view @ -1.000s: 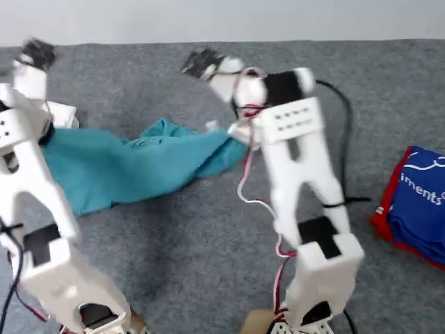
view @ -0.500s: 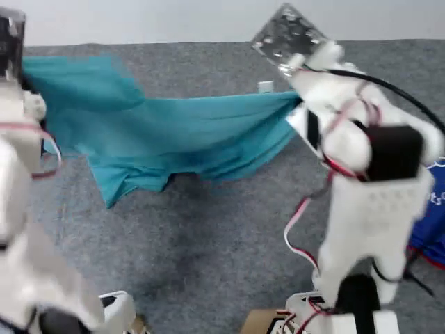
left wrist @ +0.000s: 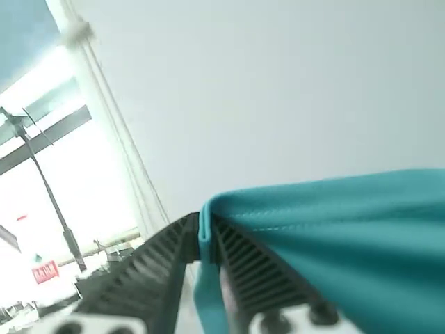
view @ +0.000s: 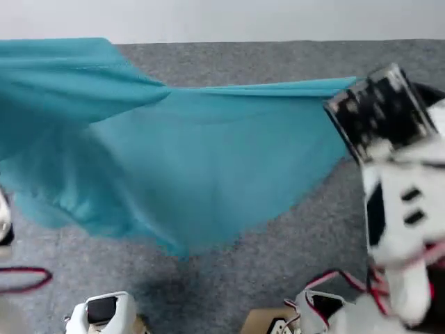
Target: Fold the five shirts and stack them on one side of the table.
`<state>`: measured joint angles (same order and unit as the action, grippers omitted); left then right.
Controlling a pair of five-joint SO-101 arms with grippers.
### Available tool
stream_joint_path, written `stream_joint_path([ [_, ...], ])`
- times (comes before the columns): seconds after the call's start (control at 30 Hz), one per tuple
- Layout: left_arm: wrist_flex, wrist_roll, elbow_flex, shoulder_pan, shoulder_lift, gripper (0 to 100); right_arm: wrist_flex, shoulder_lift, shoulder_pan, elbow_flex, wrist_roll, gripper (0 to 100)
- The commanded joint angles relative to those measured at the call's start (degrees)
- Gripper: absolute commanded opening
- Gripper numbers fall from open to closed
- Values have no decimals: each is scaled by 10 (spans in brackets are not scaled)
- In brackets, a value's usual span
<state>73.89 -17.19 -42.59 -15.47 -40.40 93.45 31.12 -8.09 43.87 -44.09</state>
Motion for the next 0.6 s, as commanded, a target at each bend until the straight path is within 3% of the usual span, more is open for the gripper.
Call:
stream_joint_path([
  [0.0, -54, 1, -8, 0, -18, 2, -26, 16, -39, 17, -6, 10],
  [0.2, -64, -70, -8, -1, -39, 2, -43, 42, -86, 17, -6, 10],
  [0.57, -65, -97, 46, 0, -18, 2, -50, 27, -96, 4, -19, 10],
])
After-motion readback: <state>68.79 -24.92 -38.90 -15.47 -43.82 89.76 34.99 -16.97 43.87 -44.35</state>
